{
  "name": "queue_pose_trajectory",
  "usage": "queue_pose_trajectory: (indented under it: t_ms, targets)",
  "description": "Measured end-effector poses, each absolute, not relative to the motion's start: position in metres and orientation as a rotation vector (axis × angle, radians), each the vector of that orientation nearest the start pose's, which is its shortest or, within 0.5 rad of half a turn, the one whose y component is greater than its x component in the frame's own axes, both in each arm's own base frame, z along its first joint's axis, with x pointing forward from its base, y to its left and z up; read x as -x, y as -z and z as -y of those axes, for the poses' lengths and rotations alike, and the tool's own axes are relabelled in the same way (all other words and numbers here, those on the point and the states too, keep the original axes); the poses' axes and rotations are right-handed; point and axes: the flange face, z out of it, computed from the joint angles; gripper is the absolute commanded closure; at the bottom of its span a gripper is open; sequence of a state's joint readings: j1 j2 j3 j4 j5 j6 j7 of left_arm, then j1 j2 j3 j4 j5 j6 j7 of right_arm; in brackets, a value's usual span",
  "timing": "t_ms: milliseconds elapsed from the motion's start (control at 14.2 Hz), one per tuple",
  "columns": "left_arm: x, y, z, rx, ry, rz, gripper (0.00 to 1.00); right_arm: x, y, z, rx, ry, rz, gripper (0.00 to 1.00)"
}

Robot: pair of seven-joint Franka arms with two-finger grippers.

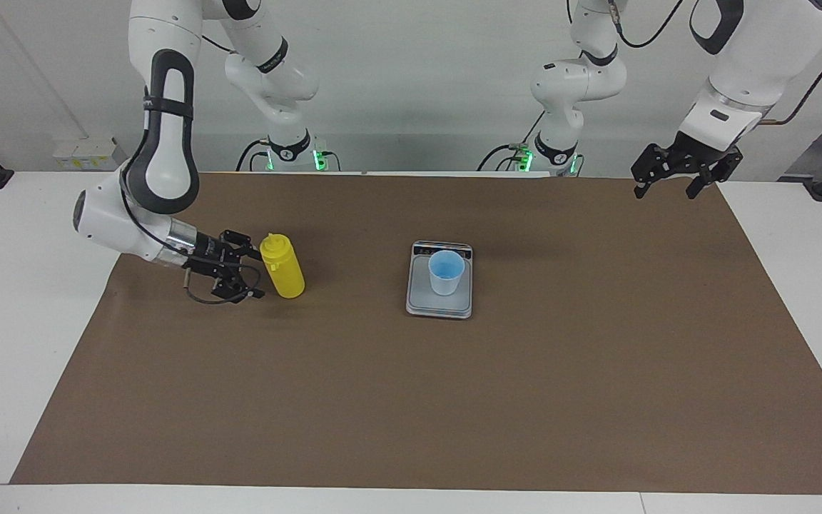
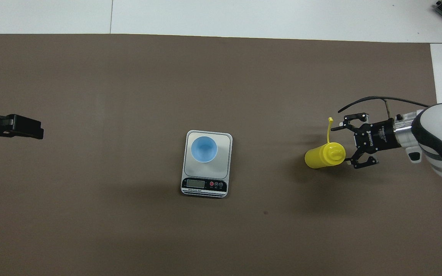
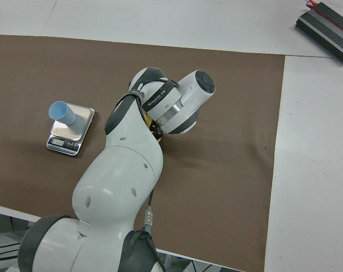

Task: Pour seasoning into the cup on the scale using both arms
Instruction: 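Reach the open right gripper to the yellow bottle and grasp it, then lift the yellow bottle with the right gripper toward the blue cup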

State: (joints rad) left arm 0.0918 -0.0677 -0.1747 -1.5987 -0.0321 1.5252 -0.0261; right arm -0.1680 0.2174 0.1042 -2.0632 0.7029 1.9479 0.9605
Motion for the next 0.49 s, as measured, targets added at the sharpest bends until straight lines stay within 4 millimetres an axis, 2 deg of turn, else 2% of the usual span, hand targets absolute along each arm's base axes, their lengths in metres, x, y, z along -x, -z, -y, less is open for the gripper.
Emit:
queue_pose_trajectory:
  t_ms: [71, 141, 282, 494]
  targets:
    - [-0.527, -0.643, 0.051, 3.160, -0.014, -0.094, 0.00, -0.554, -0.321, -0.014, 2.008, -0.764, -1.679, 0.92]
    - [-0.527, -0.643, 0.051, 3.160, -0.019, -0.102, 0.00, -0.553, -0.321, -0.021, 2.020, -0.768, -1.670, 1.00]
    - [-0.526, -0.642, 0.051, 3.156, -0.035, -0.142, 0.00, -0.556, -0.324, -0.037, 2.042, -0.730, -1.660, 1.00]
    - [-0.525, -0.642, 0.051, 3.145, -0.036, -0.187, 0.00, -0.561, -0.331, -0.081, 2.105, -0.628, -1.620, 1.00]
